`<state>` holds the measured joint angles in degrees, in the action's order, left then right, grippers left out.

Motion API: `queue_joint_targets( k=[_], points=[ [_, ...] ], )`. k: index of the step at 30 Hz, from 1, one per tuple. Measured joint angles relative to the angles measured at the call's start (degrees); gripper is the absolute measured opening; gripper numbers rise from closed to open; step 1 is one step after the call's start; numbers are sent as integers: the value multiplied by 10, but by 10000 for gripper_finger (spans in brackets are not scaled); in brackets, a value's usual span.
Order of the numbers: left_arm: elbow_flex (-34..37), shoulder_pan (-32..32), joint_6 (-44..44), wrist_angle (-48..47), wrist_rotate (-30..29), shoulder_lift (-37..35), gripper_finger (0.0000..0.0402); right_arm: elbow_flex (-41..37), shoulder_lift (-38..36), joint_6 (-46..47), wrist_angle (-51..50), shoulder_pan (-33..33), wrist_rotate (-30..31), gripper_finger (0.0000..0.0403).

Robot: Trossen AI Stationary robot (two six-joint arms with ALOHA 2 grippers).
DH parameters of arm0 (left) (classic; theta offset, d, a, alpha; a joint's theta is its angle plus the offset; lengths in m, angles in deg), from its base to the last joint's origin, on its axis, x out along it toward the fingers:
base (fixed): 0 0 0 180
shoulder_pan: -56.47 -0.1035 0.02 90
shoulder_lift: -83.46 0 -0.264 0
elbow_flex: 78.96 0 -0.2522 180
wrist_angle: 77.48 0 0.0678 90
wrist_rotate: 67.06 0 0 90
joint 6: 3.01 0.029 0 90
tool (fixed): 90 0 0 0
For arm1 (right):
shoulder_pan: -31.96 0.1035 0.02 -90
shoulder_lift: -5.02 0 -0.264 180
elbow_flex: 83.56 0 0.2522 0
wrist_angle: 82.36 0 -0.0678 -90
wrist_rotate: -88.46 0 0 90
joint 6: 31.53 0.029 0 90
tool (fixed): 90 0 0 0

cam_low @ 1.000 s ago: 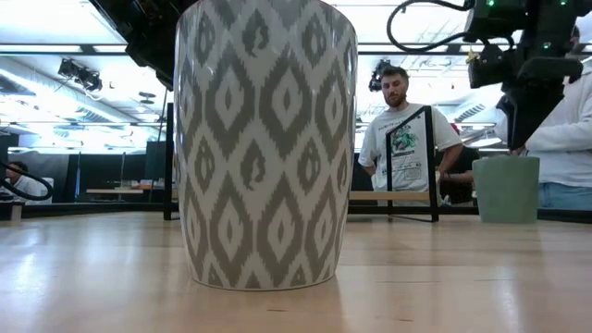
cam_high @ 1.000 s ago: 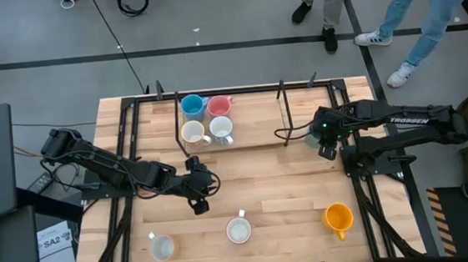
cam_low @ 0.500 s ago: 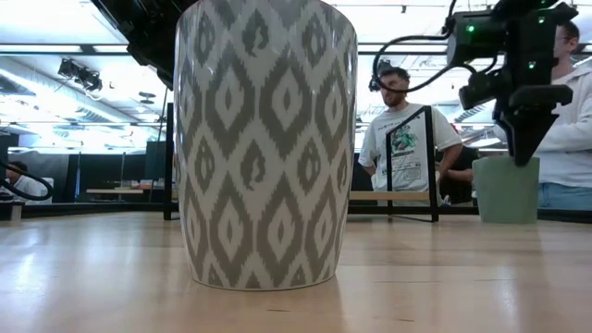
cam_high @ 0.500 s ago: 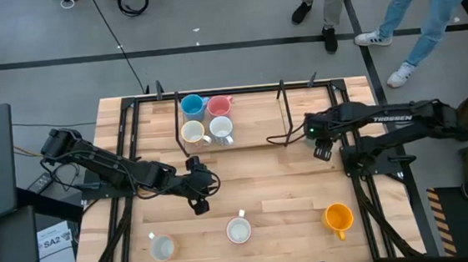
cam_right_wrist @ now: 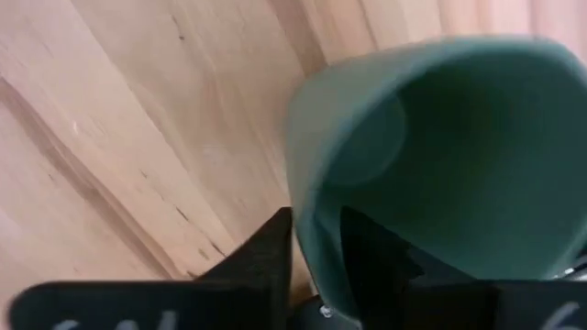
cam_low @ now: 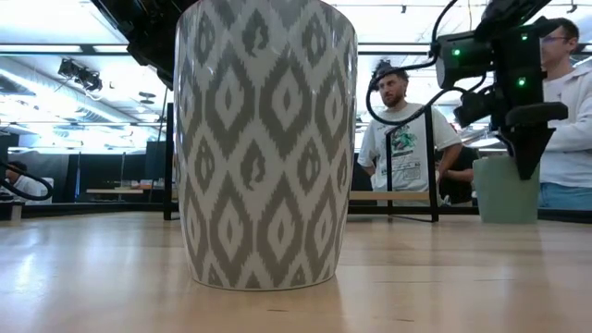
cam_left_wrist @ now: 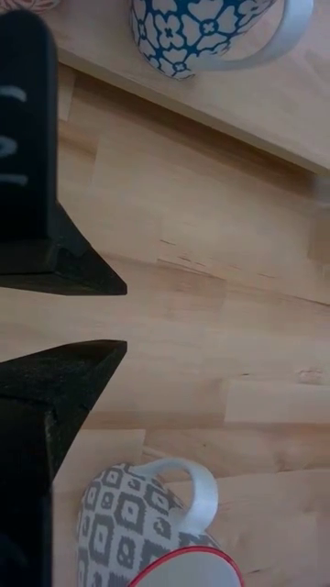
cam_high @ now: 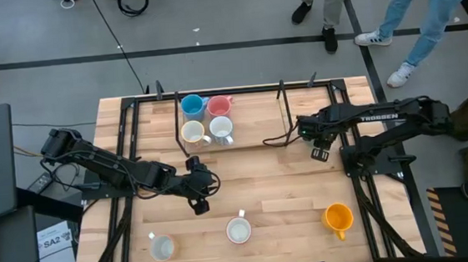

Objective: Place coffee mugs
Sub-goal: Put the green mug on the shelf

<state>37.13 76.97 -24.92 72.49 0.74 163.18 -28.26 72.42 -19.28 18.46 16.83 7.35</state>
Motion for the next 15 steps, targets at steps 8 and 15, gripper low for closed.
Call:
queue_joint_targets(
  k=[8,15],
  points=[
    [0,0,0,1,0,0,96,1,7,10,-6,0,-4,25],
    [0,0,0,1,0,0,96,48,5,28,-85,0,-10,25]
  ],
)
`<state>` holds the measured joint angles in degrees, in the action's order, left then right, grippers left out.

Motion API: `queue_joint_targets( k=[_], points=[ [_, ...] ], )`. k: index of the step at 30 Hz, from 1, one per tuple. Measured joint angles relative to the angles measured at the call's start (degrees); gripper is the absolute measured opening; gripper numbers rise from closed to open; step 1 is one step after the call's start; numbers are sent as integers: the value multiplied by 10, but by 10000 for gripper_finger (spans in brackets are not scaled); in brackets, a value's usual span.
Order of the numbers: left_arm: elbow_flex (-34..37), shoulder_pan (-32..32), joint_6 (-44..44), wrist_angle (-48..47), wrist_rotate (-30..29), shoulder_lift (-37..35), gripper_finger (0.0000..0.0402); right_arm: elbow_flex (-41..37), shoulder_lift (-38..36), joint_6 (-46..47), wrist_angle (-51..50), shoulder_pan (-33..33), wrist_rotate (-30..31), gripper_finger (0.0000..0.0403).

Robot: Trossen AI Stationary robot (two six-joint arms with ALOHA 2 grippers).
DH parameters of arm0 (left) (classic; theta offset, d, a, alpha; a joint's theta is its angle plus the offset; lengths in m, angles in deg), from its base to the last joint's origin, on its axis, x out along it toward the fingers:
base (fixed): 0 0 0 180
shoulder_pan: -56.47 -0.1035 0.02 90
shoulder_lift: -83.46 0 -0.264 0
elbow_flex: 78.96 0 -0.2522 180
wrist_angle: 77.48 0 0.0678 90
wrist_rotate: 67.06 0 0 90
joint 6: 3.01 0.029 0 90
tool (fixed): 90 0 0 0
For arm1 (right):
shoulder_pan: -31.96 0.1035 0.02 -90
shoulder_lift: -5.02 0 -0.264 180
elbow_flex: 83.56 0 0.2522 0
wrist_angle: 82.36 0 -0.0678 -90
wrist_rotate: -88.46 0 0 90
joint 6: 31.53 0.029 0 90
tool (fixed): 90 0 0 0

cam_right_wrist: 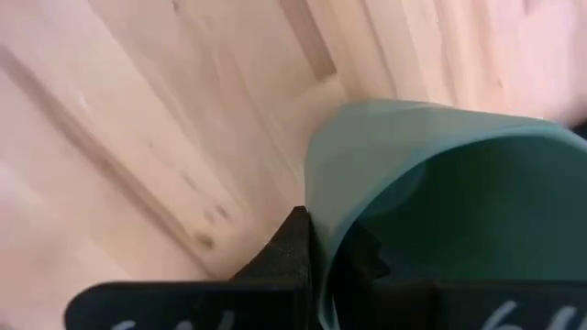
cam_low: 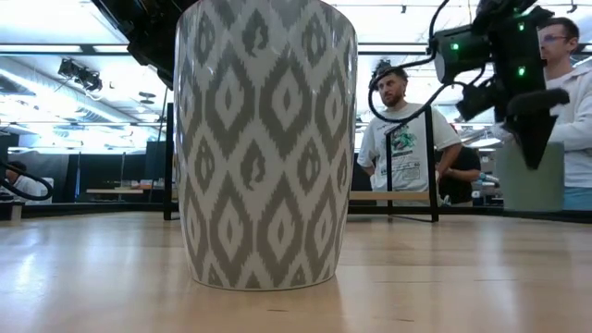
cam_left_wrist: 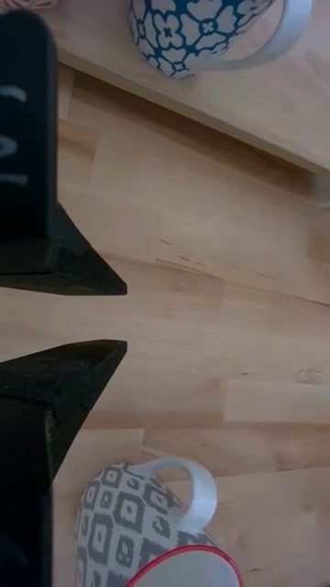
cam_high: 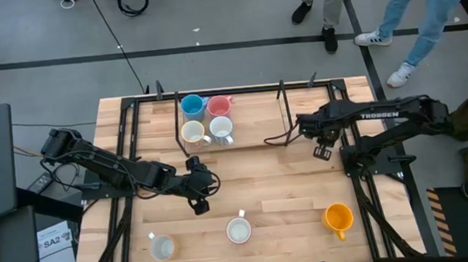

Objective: Place coffee mugs
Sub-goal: Put the green mug on the shelf

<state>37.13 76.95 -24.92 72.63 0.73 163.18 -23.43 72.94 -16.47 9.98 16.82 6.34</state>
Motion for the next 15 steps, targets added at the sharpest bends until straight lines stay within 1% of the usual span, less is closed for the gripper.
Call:
queue_joint_targets(
  k=[4,7,9,12,15],
  points=[
    [0,0,0,0,0,0,96,70,0,10,-86,0,-2,25],
    [0,0,0,0,0,0,96,145,0,31,-156,0,-7,25],
    [0,0,1,0,0,0,96,201,1,46,-166,0,-14,25],
    [0,0,1,1,0,0,96,296,8,52,-156,-1,-38,25],
    [0,0,0,1,0,0,96,395,35,59,-164,-1,-28,25]
  ],
)
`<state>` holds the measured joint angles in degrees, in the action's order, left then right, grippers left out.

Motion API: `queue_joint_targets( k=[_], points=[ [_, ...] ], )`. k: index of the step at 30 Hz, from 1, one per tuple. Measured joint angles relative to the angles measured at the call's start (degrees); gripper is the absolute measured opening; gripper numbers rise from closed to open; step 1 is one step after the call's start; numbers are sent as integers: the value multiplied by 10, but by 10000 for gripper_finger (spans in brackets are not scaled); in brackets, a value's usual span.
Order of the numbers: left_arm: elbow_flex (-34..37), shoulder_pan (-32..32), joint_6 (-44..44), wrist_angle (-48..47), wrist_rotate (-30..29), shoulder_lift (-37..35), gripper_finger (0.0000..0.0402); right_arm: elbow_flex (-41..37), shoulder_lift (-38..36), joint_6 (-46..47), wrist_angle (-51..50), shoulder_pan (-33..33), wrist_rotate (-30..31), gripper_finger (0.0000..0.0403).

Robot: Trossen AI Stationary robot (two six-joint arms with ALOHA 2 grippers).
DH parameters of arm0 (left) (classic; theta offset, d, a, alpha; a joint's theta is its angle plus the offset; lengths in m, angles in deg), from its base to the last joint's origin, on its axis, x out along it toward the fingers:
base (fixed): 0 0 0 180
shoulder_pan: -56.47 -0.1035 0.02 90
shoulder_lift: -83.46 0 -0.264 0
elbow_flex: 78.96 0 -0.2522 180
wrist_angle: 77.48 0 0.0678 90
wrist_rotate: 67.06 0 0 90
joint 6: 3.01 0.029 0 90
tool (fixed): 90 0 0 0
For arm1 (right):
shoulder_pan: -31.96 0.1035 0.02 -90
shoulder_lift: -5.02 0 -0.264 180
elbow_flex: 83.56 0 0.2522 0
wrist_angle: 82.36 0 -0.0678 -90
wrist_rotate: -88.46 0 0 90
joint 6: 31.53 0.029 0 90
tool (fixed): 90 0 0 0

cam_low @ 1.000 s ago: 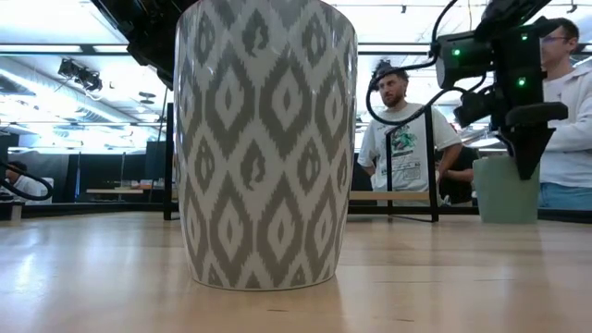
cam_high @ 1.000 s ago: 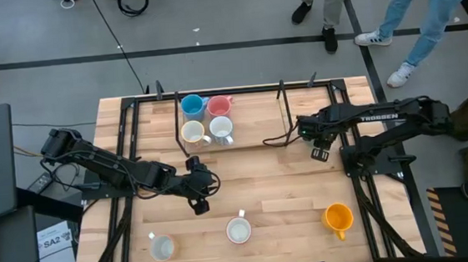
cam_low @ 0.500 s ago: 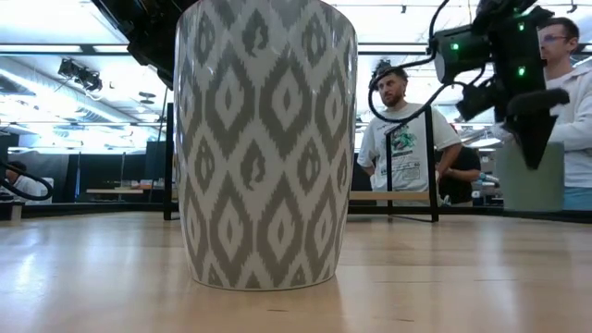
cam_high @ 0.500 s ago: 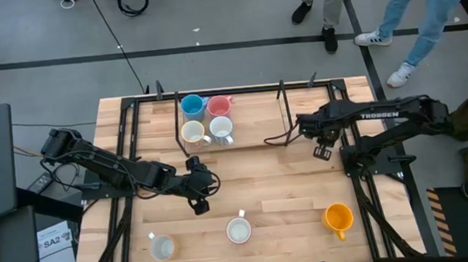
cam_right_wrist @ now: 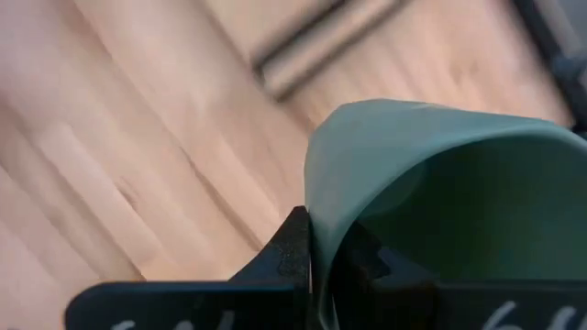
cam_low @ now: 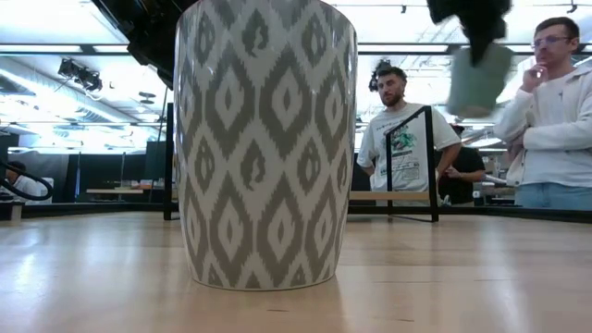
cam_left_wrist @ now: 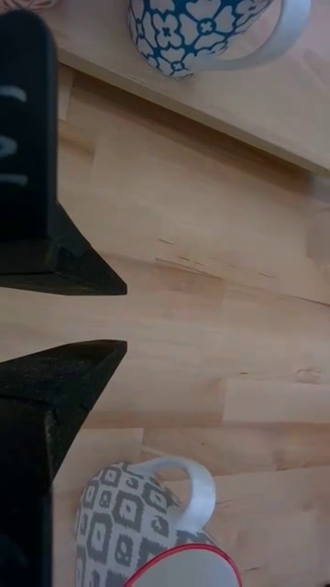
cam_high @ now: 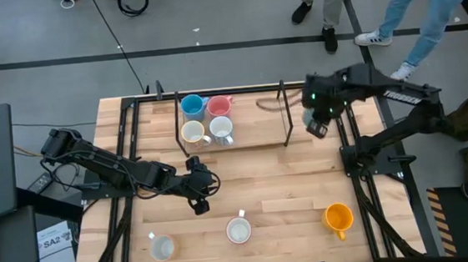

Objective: Place coffee mugs
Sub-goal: Put the green mug on the shelf

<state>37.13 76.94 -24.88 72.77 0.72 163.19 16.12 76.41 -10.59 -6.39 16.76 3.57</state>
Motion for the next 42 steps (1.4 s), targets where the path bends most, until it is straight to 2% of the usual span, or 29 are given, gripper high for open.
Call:
queue_joint_targets(
  k=[8,14,29,33,42],
  points=[
    [0,0,0,3,0,0,96,235,121,-14,10,0,60,25],
    [0,0,0,5,0,0,96,332,233,-68,40,-1,73,25],
    [0,0,0,4,0,0,96,349,450,-186,100,-32,55,25],
    [0,0,1,4,0,0,96,349,484,-200,117,-32,27,25],
    [0,0,1,3,0,0,96,349,515,-212,147,-36,27,25]
  ],
)
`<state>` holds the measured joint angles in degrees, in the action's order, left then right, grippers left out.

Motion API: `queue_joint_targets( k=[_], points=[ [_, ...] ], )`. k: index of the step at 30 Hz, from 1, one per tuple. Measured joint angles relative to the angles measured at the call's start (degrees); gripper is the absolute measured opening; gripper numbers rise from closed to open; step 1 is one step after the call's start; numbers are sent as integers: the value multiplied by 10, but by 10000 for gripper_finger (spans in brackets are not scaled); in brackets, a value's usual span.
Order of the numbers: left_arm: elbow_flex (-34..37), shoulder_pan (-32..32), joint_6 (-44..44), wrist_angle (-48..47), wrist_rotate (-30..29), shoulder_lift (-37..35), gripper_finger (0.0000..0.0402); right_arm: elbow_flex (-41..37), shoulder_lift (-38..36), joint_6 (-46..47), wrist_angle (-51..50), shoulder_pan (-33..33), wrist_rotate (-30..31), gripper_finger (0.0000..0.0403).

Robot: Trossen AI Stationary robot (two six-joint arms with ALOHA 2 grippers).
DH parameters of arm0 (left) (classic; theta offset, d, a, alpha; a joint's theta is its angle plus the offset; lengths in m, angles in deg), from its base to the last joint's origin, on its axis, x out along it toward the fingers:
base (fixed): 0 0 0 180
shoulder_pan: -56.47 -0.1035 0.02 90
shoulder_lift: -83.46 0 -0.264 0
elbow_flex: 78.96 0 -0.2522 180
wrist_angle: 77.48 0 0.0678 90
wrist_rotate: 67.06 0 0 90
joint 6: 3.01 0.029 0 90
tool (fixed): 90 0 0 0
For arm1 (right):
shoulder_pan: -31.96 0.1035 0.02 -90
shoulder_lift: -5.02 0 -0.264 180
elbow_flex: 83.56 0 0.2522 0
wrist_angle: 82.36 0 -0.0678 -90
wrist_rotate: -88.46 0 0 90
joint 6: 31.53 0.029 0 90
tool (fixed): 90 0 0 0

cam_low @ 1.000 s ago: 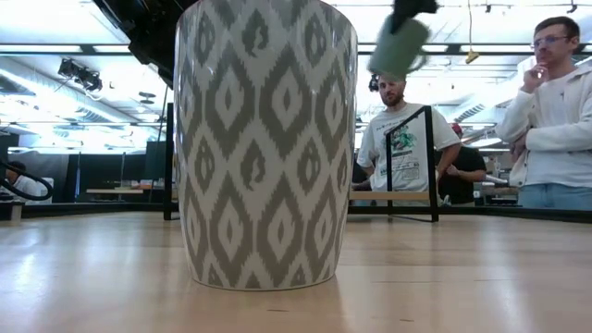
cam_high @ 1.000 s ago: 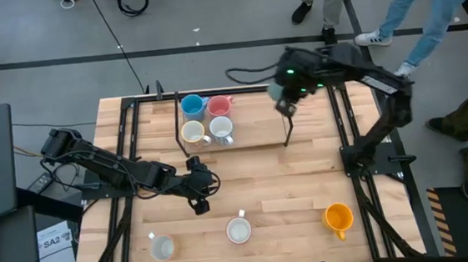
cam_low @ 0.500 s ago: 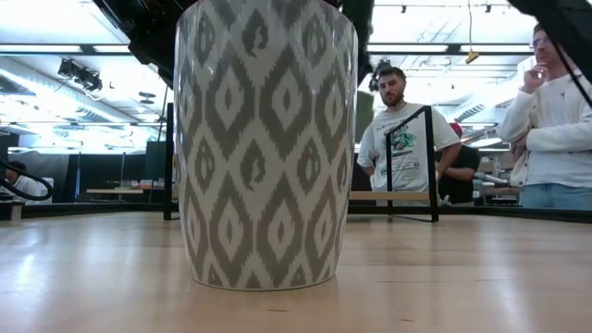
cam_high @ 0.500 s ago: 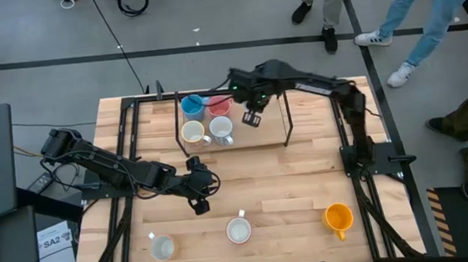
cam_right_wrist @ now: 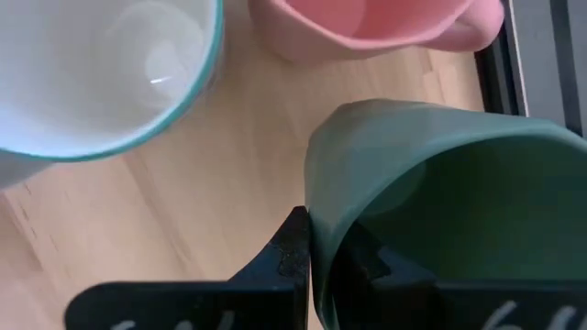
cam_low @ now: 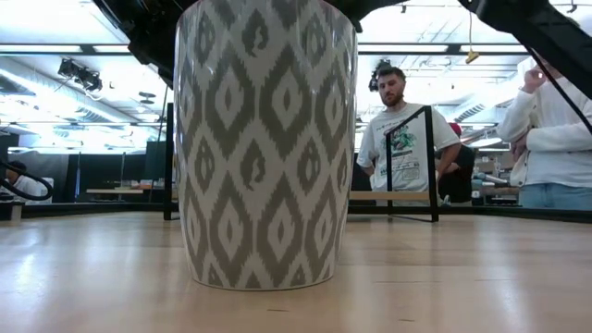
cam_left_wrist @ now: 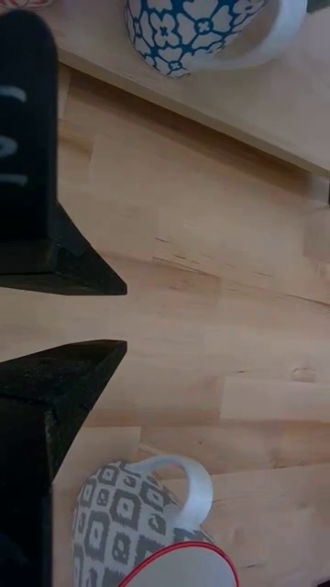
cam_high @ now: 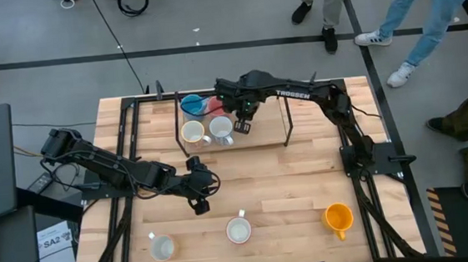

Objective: Place coffee mugs
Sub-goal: Put the green mug on the shelf

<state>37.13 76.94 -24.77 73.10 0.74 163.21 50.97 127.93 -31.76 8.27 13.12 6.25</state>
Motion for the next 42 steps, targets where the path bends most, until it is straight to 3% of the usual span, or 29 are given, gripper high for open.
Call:
queue_joint_targets(
  k=[42],
  points=[
    [0,0,0,0,0,0,96,-10,8,32,66,-19,-40,43]
  ],
)
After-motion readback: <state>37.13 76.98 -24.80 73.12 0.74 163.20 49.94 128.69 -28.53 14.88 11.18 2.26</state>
